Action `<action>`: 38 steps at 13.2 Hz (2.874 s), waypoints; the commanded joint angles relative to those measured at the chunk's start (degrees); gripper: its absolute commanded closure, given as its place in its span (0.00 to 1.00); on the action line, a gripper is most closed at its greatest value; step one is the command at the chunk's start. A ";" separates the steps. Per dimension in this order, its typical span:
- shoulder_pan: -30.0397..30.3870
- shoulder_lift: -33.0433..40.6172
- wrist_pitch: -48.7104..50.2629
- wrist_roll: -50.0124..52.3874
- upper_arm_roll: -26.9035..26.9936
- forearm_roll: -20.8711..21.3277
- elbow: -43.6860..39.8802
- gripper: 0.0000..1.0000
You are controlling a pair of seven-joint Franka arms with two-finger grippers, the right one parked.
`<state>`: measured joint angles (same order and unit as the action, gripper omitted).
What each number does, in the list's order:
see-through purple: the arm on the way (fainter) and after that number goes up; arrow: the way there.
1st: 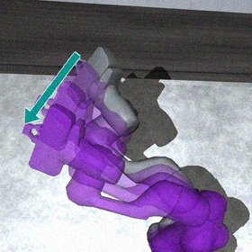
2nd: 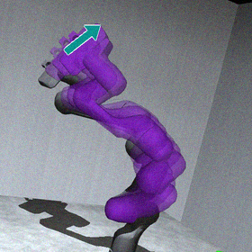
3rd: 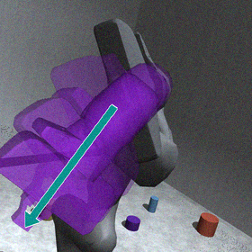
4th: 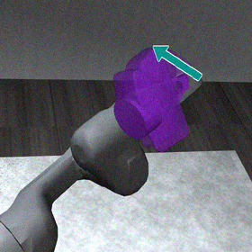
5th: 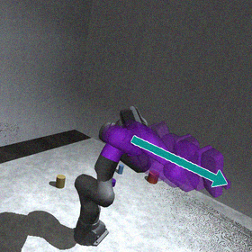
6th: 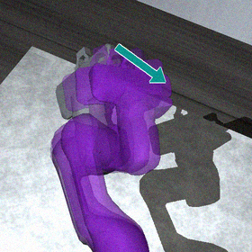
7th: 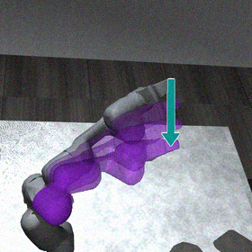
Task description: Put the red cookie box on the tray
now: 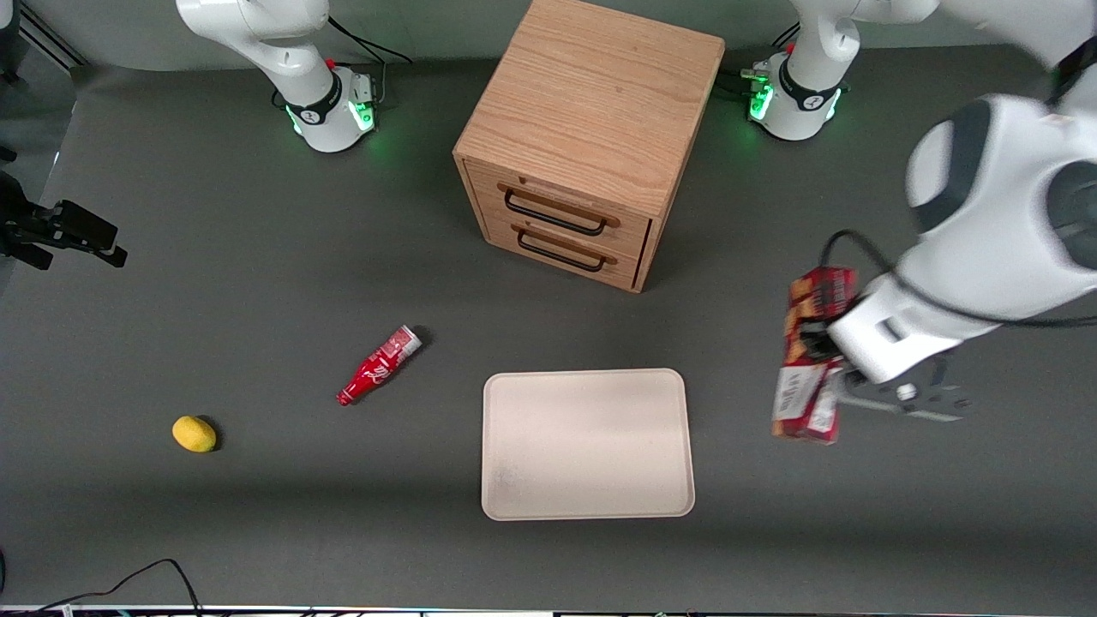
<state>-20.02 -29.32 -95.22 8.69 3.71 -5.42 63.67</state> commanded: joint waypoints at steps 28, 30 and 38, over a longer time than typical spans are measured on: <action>-7.93 -30.10 -28.89 15.48 1.30 5.50 -10.59 0.00; -7.93 -29.92 -28.45 15.48 1.30 5.50 -10.58 0.00; -3.80 -15.89 -7.29 5.49 1.56 5.85 -10.15 0.00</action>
<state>-25.52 -51.85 -107.86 18.70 5.47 -0.46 50.98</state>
